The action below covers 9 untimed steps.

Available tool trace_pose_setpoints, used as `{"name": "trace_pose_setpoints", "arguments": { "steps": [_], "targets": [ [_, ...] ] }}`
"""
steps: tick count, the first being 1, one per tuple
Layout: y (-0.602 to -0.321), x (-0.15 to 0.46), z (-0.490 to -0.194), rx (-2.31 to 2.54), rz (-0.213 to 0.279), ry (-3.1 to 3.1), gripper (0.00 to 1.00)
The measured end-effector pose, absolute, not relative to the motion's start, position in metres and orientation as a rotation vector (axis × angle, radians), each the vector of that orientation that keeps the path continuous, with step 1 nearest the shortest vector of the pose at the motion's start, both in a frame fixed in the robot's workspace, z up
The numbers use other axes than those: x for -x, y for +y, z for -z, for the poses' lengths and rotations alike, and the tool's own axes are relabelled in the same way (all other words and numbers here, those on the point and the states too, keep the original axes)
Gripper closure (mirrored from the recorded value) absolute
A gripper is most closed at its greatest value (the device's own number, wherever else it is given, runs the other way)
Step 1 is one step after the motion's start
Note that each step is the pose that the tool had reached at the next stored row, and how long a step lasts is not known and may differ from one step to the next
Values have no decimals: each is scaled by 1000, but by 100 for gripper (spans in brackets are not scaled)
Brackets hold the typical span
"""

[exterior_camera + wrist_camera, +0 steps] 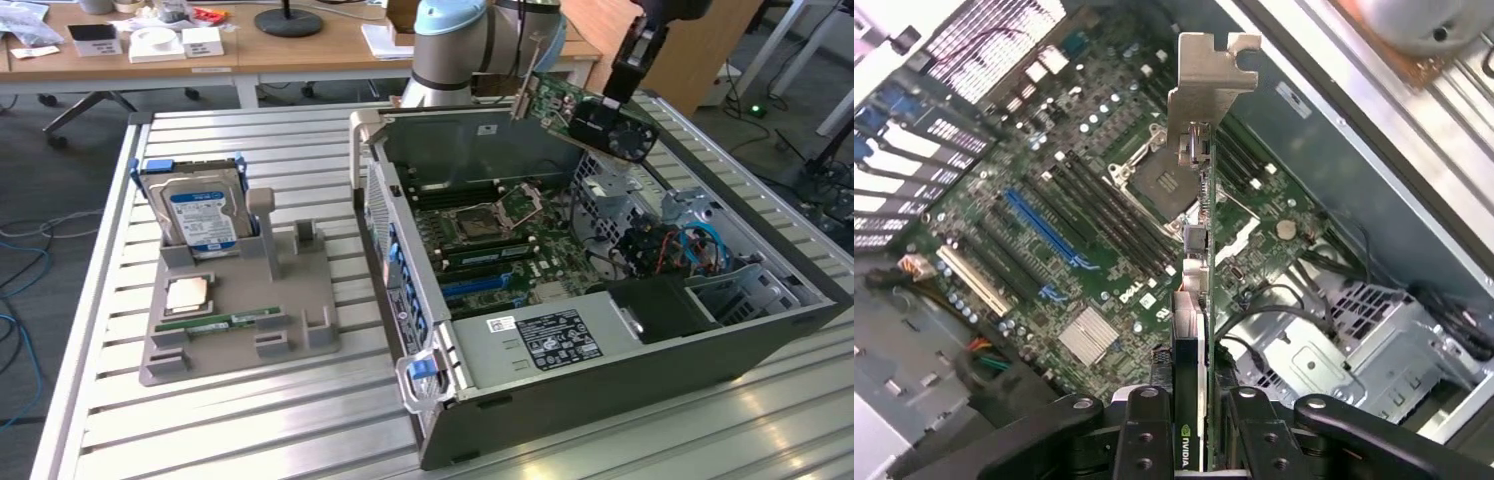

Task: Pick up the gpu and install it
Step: 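Insert the gpu into the slot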

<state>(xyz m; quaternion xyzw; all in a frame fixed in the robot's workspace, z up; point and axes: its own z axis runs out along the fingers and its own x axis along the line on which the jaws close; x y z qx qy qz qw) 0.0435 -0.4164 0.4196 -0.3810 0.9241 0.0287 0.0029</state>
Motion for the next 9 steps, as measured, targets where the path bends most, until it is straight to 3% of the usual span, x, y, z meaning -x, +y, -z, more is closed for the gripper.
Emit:
{"name": "trace_pose_setpoints", "arguments": {
  "steps": [9],
  "targets": [
    [-416,-44,-420,1430,-90,2795,74]
  ]
}}
